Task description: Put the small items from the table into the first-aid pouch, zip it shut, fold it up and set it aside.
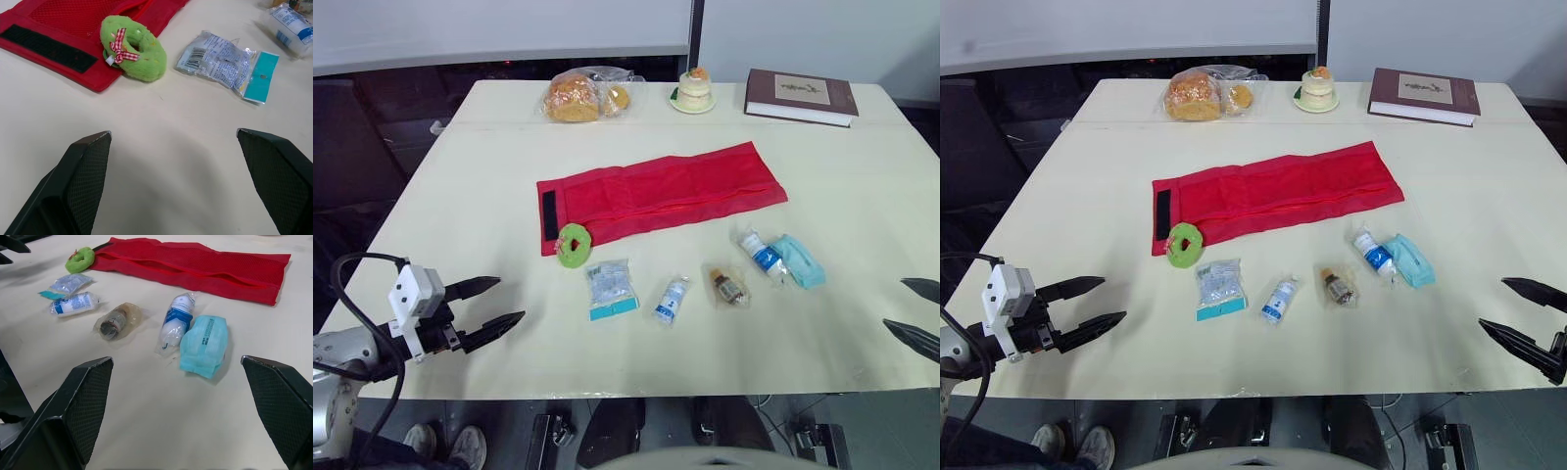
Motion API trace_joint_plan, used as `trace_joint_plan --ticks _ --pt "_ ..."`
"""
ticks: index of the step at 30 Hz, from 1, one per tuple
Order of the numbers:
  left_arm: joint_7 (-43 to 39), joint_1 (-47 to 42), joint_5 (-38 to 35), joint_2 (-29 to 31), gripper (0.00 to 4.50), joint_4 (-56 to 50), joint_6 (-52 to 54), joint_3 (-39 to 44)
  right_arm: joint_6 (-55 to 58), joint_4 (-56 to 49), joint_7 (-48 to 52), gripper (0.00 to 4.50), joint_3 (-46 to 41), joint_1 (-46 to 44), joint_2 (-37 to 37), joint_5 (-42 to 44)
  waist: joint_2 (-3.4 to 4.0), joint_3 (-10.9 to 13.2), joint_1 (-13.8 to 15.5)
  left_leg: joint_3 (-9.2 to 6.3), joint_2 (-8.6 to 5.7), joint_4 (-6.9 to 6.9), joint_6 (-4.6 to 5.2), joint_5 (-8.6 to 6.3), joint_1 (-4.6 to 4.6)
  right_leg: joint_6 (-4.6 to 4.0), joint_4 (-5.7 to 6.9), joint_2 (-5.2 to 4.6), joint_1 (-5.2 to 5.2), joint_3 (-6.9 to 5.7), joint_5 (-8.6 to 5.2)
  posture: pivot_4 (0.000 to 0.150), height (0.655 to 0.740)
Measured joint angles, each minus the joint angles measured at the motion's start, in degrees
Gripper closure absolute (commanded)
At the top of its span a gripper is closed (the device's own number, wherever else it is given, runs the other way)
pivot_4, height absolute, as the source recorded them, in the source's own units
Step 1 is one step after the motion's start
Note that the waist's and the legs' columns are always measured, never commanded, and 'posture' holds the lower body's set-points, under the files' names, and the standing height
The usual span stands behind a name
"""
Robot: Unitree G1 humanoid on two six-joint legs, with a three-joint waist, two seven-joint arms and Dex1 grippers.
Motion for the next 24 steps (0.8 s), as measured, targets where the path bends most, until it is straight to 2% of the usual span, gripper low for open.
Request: trace_joint_plan --ticks 13,24 --pt "1.42 -0.89 -1.14 -0.68 0.13 -1.43 2.39 -0.19 -1.36 -0.72 -1.11 0.04 0.64 0.99 -1.17 0.25 0.0 0.0 0.07 0.01 0.0 0.01 0.0 0.0 0.01 0.01 0.0 -0.01 0.0 0.01 0.0 0.15 0.7289" --pt "8.29 -0.97 -2.58 -2.99 0.13 -8.11 11.37 -4.92 1.16 -17.28 -7.94 0.04 6.99 0.97 0.02 4.4 0.0 0.0 0.16 -0.07 0.02 0.02 0.0 0.0 0.01 0.2 0.01 -0.04 0.04 0.04 0.12 0.15 0.7289"
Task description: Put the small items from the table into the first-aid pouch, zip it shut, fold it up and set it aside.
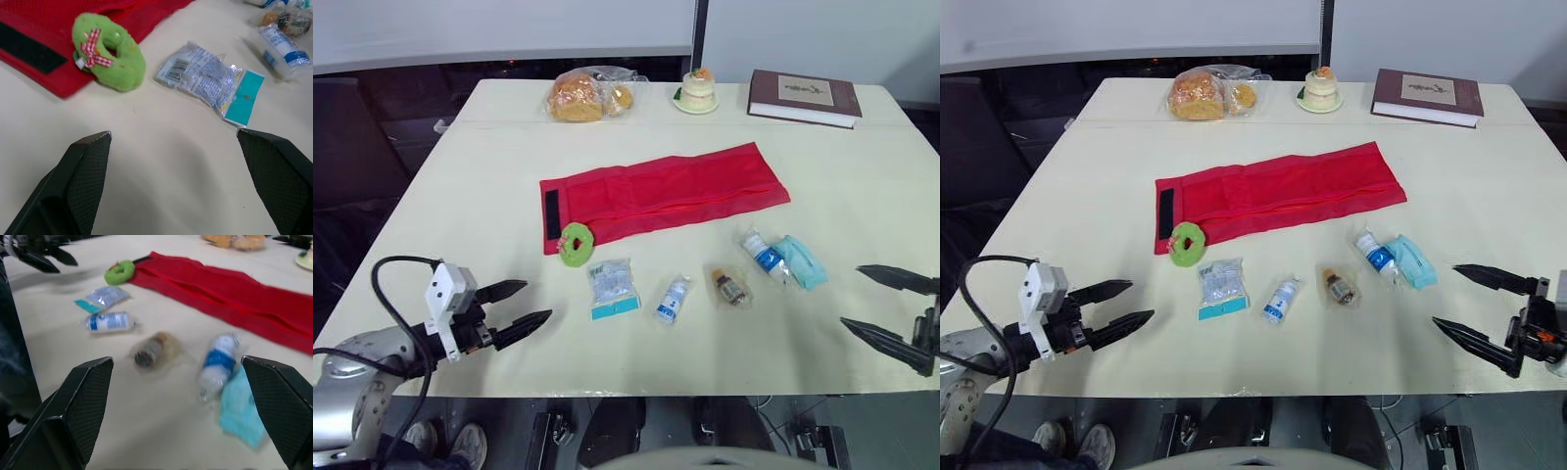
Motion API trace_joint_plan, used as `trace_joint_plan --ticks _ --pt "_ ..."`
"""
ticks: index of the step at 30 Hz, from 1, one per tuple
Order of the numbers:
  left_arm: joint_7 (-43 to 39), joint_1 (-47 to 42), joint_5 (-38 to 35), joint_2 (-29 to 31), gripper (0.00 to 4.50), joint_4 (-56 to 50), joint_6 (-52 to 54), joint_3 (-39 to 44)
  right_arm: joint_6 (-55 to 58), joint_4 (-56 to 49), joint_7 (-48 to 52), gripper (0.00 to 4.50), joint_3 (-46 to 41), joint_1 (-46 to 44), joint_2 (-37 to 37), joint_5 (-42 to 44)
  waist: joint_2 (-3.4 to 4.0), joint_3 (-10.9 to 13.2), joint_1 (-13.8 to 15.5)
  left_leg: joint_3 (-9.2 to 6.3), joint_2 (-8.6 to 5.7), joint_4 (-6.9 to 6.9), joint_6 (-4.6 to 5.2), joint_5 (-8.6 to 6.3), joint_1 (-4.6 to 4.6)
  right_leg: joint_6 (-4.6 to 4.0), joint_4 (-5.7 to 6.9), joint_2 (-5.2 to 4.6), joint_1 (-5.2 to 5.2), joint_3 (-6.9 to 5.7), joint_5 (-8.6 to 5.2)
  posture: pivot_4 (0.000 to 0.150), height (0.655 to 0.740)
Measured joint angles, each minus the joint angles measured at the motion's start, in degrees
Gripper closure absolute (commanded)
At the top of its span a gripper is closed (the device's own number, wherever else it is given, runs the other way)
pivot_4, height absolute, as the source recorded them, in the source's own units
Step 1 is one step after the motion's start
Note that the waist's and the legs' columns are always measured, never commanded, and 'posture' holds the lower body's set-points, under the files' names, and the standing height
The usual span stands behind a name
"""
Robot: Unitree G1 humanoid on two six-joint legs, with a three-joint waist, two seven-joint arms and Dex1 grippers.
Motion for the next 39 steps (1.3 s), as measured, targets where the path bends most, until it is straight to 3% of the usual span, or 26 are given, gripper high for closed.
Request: trace_joint_plan --ticks 1,4,9,19,22,24,28,29,39 --pt "5.33 -4.47 -0.2 -0.45 0.13 -2.06 7.31 -4.64 2.24 -6.59 -4.13 0.04 5.13 -2.21 0.0 0.92 -0.01 0.0 -0.01 -0.05 0.0 0.06 0.0 0.0 -0.02 0.03 0.01 0.08 0.03 -0.04 0.01 0.15 0.7289" --pt "7.48 -6.04 -1.0 -0.55 0.13 -3.28 11.12 -6.35 3.42 -9.07 -6.46 0.04 7.0 -3.1 -0.28 1.18 -0.05 -0.02 -0.05 -0.04 0.0 0.05 0.0 0.0 -0.03 -0.02 0.0 0.08 0.02 -0.04 0.07 0.15 0.7289" --pt "18.4 -15.32 -6.87 -6.35 0.13 -6.31 25.95 -9.92 13.38 -18.69 -18.29 0.04 14.78 -13.11 -4.58 5.84 -0.21 -0.09 -0.06 -0.17 -0.02 0.13 -0.01 0.0 -0.06 -0.01 0.02 0.09 0.02 -0.06 0.23 0.15 0.7289" --pt "26.91 -19.88 -6.5 -11.12 0.13 -7.46 30.77 -13.41 16.08 -20.08 -23.65 0.04 18.4 -16.45 -5.37 6.19 -0.2 -0.14 0.24 -0.24 -0.15 0.14 0.01 0.01 0.13 -0.19 -0.05 0.01 0.34 -0.06 0.12 0.15 0.7289" --pt "27.5 -20.09 -6.68 -11.72 0.95 -7.45 31.32 -13.35 15.71 -20.08 -23.57 0.0 18.41 -15.81 -5.36 5.49 -0.19 -0.14 0.21 -0.24 -0.15 0.14 0.01 0.01 0.13 -0.18 -0.05 0.01 0.34 -0.06 0.14 0.15 0.7289" --pt "27.39 -19.73 -6.99 -11.76 1.8 -7.44 31.74 -13.56 15.17 -20.08 -23.53 0.0 18.51 -15.7 -5.35 4.76 -0.19 -0.14 0.05 -0.22 -0.15 0.14 0.01 0.0 0.13 -0.16 -0.05 0.02 0.33 -0.06 0.16 0.15 0.7289" --pt "26.35 -19.22 -7.76 -11.88 3.74 -7.4 32.07 -14.33 14.81 -20.07 -23.66 0.0 19.05 -15.74 -5.21 4.07 -0.2 -0.14 0.05 -0.25 -0.15 0.14 0.01 0.0 0.12 -0.17 -0.06 0.01 0.33 -0.06 0.15 0.15 0.7289" --pt "26.13 -19.24 -8.21 -12.05 4.44 -7.38 31.94 -14.14 14.66 -20.07 -23.75 0.0 19.19 -15.76 -5.08 4.03 -0.19 -0.14 0.05 -0.24 -0.15 0.14 0.01 0.0 0.13 -0.18 -0.07 0.01 0.33 -0.06 0.14 0.15 0.7289" --pt "26.65 -19.43 -10.67 -15.09 4.44 -6.2 32.4 -12.35 14.55 -19.94 -27.88 0.0 23.51 -17.42 -0.97 4.05 -0.21 -0.13 -0.01 -0.26 -0.14 0.14 0.01 0.0 0.09 -0.18 -0.1 0.02 0.31 -0.05 0.14 0.15 0.7289"
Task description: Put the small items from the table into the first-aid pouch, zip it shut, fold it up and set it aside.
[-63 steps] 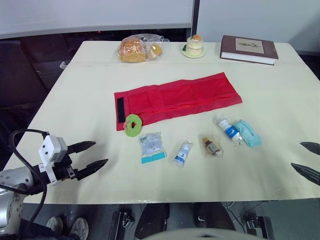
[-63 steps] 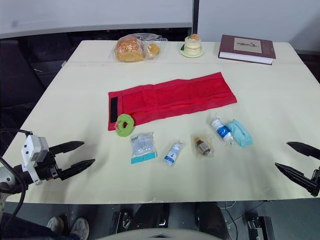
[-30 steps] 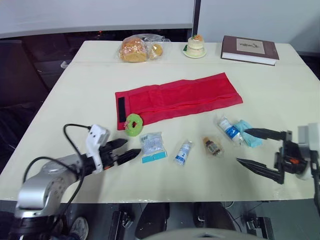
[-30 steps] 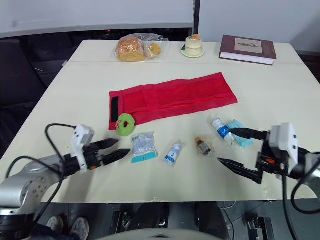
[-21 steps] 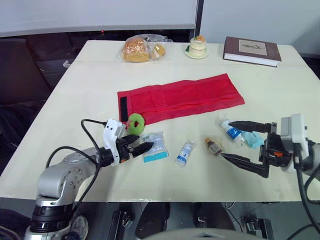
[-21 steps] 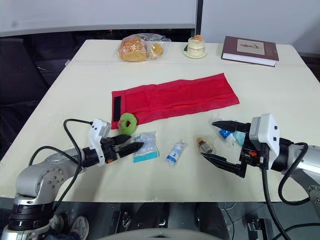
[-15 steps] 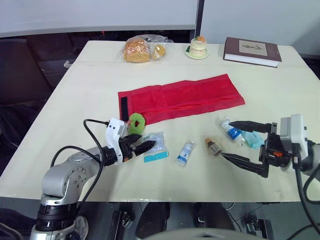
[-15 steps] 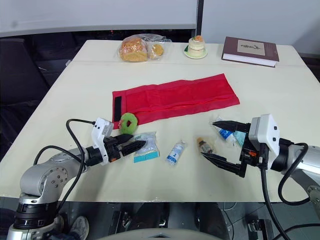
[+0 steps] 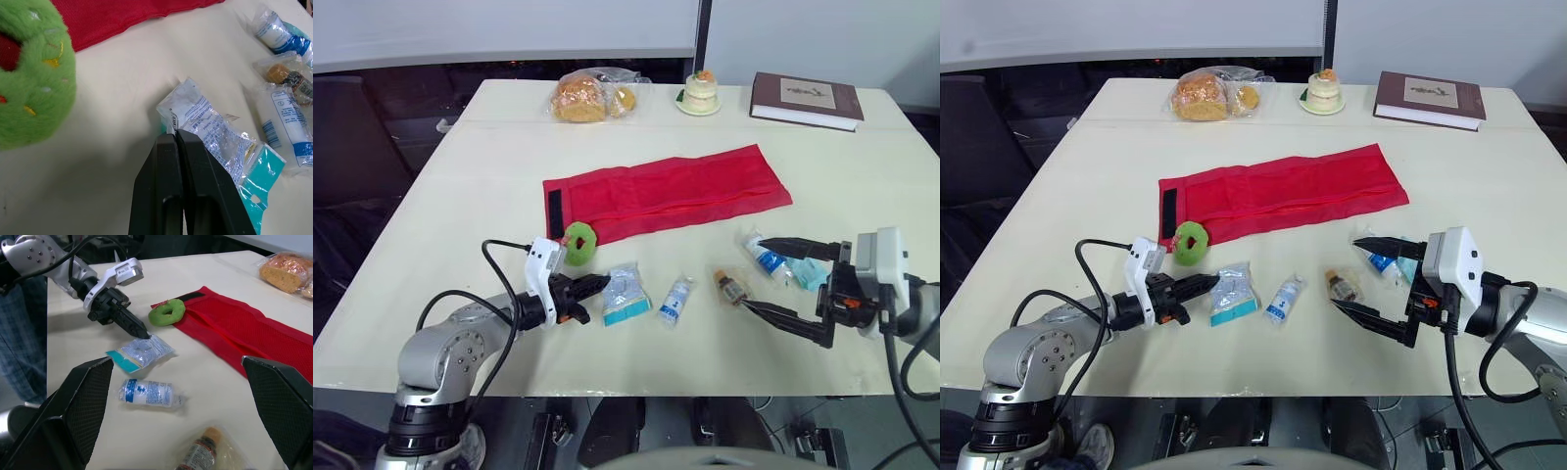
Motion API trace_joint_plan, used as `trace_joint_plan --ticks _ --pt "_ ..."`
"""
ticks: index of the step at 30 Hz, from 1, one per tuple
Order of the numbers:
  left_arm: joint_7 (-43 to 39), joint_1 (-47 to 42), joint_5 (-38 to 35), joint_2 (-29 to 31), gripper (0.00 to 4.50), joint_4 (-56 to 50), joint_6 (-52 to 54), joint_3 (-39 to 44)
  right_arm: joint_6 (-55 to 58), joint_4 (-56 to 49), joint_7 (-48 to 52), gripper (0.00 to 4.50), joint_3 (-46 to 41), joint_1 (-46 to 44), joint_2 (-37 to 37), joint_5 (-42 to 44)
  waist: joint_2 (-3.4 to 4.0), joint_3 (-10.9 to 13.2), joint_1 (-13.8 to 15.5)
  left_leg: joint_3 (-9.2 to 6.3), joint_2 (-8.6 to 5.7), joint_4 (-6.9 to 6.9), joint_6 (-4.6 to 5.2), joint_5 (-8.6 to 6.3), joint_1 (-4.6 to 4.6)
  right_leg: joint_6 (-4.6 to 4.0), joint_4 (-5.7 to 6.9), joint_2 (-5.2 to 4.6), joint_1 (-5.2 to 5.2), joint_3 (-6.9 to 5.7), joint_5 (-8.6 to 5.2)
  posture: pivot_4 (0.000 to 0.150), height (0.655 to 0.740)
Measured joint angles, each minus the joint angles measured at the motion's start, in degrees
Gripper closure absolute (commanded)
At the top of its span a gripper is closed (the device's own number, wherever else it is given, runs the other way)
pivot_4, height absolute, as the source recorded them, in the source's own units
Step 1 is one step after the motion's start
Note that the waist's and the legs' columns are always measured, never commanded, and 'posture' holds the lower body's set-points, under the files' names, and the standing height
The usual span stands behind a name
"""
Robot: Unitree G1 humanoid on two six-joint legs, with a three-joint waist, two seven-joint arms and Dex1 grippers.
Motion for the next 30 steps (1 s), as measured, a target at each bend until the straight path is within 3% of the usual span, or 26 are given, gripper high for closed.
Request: trace_joint_plan --ticks 8,15,23,26,28,30 --pt "2.13 -7.68 -6.42 -3.77 4.44 -0.19 -0.06 3.4 9.56 1.15 -14.84 0.0 6.64 -7.72 7.07 3.06 -0.03 0.01 -0.06 -0.08 0.0 0.01 -0.01 0.01 -0.05 0.0 0.0 0.01 -0.01 -0.02 0.05 0.15 0.7289" --pt "4.5 -15.28 -8.76 -7.24 4.44 -1.05 -1.04 1.81 23.56 9.81 -38.86 0.0 8.75 -21.33 20.9 19.22 -0.02 0.02 -0.1 -0.05 -0.01 0.0 -0.04 0.02 -0.12 0.07 0.04 0.04 -0.1 0.03 0.12 0.15 0.7289" --pt "5.99 -18.5 -9.15 -10.06 4.44 -1.2 -2.74 -1.61 26.94 13.89 -52.36 0.0 10.07 -24.86 25.08 30.44 -0.02 0.02 -0.21 0.04 -0.05 0.0 0.0 0.01 -0.15 0.08 0.02 0.04 -0.13 0.0 0.12 0.15 0.7289" --pt "5.91 -19.39 -8.69 -10.05 4.5 -1.02 -3.38 -2.62 26.91 15.13 -54.06 0.89 10.64 -24.43 25.35 31.53 -0.02 0.02 -0.26 0.03 -0.04 0.0 0.0 0.01 -0.13 0.08 0.03 0.09 -0.13 -0.02 0.12 0.15 0.7289" --pt "5.68 -19.82 -8.55 -9.93 4.5 -0.95 -3.87 -2.64 26.85 15.3 -54.58 1.93 11.17 -23.94 25.5 31.71 -0.02 0.02 -0.28 0.04 -0.04 -0.01 0.0 0.01 -0.14 0.09 0.04 0.11 -0.14 -0.03 0.12 0.15 0.7289" --pt "5.61 -19.84 -8.2 -9.9 4.5 -0.6 -4.13 -2.86 26.62 15.29 -55.53 3.4 11.18 -23.88 25.63 32.7 -0.02 0.02 -0.34 0.05 -0.04 -0.01 0.01 0.01 -0.13 0.09 0.04 0.12 -0.14 -0.03 0.12 0.15 0.7289"
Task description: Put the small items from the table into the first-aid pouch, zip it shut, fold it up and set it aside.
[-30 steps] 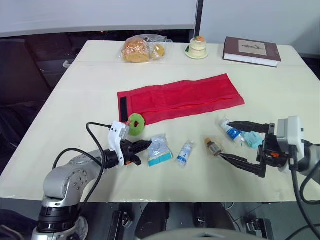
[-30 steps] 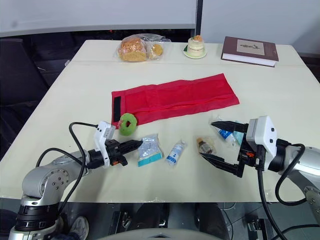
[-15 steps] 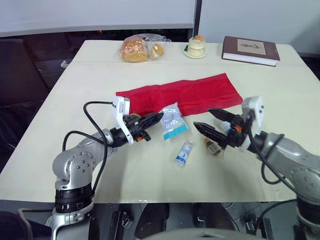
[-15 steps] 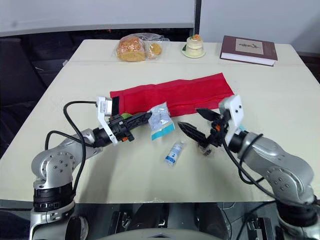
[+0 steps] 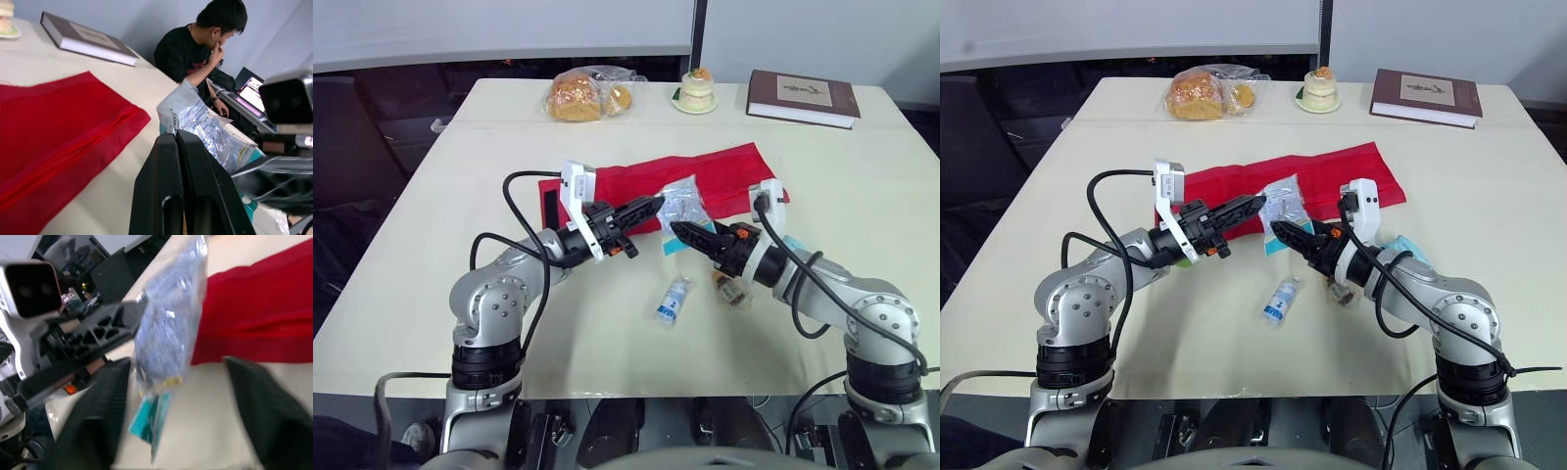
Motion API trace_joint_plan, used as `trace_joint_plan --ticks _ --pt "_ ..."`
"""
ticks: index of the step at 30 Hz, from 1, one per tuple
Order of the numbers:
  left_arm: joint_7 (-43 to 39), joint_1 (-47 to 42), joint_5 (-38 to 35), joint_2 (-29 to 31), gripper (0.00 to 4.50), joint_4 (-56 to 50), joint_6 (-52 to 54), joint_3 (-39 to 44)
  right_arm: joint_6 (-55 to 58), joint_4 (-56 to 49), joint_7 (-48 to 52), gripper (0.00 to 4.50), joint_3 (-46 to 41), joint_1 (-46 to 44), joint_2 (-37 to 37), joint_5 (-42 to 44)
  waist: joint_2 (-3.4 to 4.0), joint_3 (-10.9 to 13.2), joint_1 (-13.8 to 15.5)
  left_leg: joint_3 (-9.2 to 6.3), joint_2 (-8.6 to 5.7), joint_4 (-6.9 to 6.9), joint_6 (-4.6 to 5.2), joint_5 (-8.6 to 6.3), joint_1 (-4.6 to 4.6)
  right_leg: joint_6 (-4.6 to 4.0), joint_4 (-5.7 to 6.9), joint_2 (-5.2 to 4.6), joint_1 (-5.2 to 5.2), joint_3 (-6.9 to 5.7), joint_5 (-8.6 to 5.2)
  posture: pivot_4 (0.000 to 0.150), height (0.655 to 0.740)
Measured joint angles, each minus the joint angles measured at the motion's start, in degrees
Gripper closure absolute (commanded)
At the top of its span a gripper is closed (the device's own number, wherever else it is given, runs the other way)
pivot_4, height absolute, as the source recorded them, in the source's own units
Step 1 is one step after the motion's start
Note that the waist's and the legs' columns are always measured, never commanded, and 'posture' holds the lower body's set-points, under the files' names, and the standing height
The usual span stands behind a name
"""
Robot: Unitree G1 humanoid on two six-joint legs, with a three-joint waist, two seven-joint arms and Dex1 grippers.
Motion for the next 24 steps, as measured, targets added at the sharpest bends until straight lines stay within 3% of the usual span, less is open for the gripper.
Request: trace_joint_plan --ticks 1,3,4,17,20,21,24 --pt "0.01 0.0 0.04 0.01 4.5 0.33 -0.11 -0.02 0.0 -0.02 -0.03 3.53 0.0 0.0 0.0 0.36 0.0 0.0 -0.03 0.0 0.0 0.0 0.0 0.0 0.0 0.0 0.0 0.0 0.0 0.0 0.0 0.15 0.7289" --pt "0.03 0.01 0.24 0.14 4.5 0.84 -0.43 -0.04 -0.01 -0.34 -0.14 4.37 0.18 -0.01 0.01 1.29 0.0 0.0 -0.06 -0.01 0.0 0.0 0.0 0.0 -0.01 0.0 0.0 0.01 -0.01 0.0 0.0 0.15 0.7289" --pt "0.01 0.01 0.24 0.23 4.5 0.87 -0.59 -0.06 -0.15 -0.61 -0.5 4.49 0.42 -0.03 0.02 1.45 0.0 0.0 -0.1 -0.01 0.0 0.0 0.0 0.0 -0.01 0.0 0.0 0.02 -0.01 0.0 0.0 0.15 0.7289" --pt "0.0 0.11 0.17 1.46 4.5 1.09 -0.96 -0.08 -1.21 -0.62 -4.61 4.5 1.61 -1.12 0.33 4.09 0.0 0.0 -0.4 0.01 0.01 -0.01 0.0 0.0 -0.08 0.01 0.0 0.02 -0.1 0.02 0.0 0.15 0.7289" --pt "-0.47 0.15 0.18 2.12 3.78 1.55 -0.76 -0.26 -1.74 -0.61 -5.02 4.5 1.56 -1.19 0.22 4.29 0.0 0.0 -0.6 0.01 0.01 -0.01 0.0 0.0 -0.08 0.01 0.0 0.02 -0.11 0.01 0.0 0.15 0.7289" --pt "-0.83 0.32 0.28 3.17 3.18 2.21 -0.58 -0.27 -2.47 -0.61 -5.11 4.5 1.44 -1.34 -0.05 4.28 0.0 0.0 -0.76 0.01 0.01 -0.02 0.0 0.0 -0.08 0.01 0.0 0.03 -0.11 0.01 0.0 0.15 0.7289" --pt "-1.82 0.57 1.62 5.46 2.17 3.44 -0.86 -0.28 -2.9 -0.61 -5.09 4.5 1.1 -1.34 -1.01 4.29 0.0 0.0 -1.06 0.01 0.02 -0.05 0.0 0.0 -0.09 0.01 0.0 0.06 -0.15 0.01 -0.01 0.15 0.7289"
